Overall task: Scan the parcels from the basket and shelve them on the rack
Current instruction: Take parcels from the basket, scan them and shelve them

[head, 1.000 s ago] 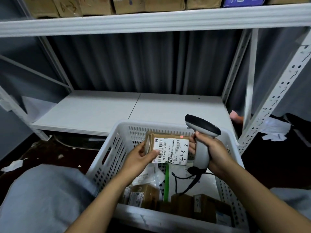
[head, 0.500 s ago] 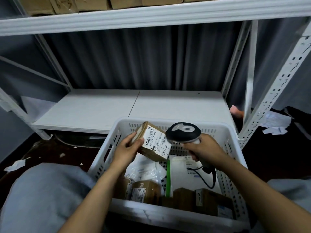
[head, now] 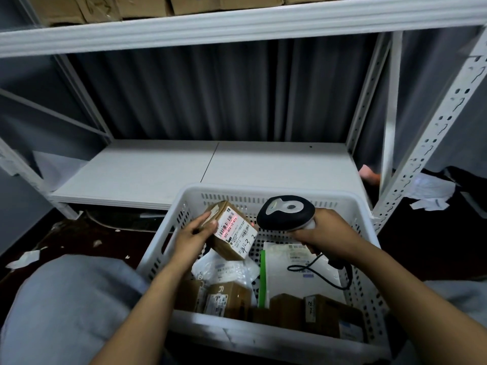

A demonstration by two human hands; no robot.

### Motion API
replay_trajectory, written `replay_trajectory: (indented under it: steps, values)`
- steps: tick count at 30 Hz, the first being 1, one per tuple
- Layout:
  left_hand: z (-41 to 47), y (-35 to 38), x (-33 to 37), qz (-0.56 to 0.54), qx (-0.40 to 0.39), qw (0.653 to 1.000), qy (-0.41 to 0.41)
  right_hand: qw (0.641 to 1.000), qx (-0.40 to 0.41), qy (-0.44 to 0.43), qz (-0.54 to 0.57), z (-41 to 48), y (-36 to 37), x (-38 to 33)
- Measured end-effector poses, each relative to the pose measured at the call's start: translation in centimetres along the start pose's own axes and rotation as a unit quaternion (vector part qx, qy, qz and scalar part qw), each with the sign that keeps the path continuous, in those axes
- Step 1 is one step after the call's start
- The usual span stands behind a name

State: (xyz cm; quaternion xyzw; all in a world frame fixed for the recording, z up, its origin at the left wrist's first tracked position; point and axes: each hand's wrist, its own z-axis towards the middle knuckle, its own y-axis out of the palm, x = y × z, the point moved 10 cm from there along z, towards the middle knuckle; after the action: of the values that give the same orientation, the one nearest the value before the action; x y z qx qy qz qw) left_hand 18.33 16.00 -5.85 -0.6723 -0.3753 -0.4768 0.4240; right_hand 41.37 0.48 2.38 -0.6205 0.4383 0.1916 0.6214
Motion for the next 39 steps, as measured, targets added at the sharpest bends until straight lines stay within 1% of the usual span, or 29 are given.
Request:
replay_trajectory:
  steps: [5, 13, 19, 22, 24, 26, 28, 30, 33, 36, 39]
  values:
    - [0.0, 0.4, 0.1, -0.011, -0.004, 1.000, 0.002, 1.000, 0.013, -0.006, -0.001, -0.1, -0.3, -0.2]
    - [-0.3, 1.3, 0.4, -0.013, -0.022, 0.999, 0.019, 1.000, 0.001, -0.010, -0.018, 0.3, 0.3, -0.2]
    - [-0.3, 1.1, 0.4, -0.014, -0.007, 1.000, 0.026, 1.000, 0.006, -0.020, 0.002, 0.6, 0.2, 0.0]
    - [-0.5, 0.8, 0.7, -0.038, 0.001, 0.999, 0.022, 0.998, 0.021, -0.011, 0.052, 0.5, 0.1, 0.6]
    - [-0.5, 0.4, 1.2, -0.052, 0.006, 0.998, 0.021, 0.990, 0.029, 0.005, 0.135, 0.5, 0.3, 1.1]
    - [-0.7, 0.0, 2.4, -0.057, 0.006, 0.998, 0.028, 0.977, 0.063, 0.011, 0.202, 0.4, 0.1, 0.9]
    - [-1.2, -0.3, 3.8, -0.098, 0.000, 0.995, 0.024, 0.970, 0.113, 0.000, 0.218, 0.2, -0.6, 0.2]
    - [-1.8, -0.6, 5.2, -0.143, -0.009, 0.990, 0.014, 0.959, 0.131, -0.005, 0.251, -0.2, -0.7, -0.8]
    - [-2.4, -1.9, 7.4, -0.176, -0.019, 0.984, 0.011, 0.932, 0.127, -0.007, 0.339, -0.7, -0.1, -2.9]
    - [-3.0, -4.3, 10.4, -0.179, 0.004, 0.984, 0.019, 0.902, 0.105, -0.020, 0.419, -0.6, 0.3, -6.4]
    - [-4.0, -6.2, 14.9, -0.168, -0.004, 0.985, 0.044, 0.894, 0.082, -0.062, 0.435, -0.5, 0.0, -11.7]
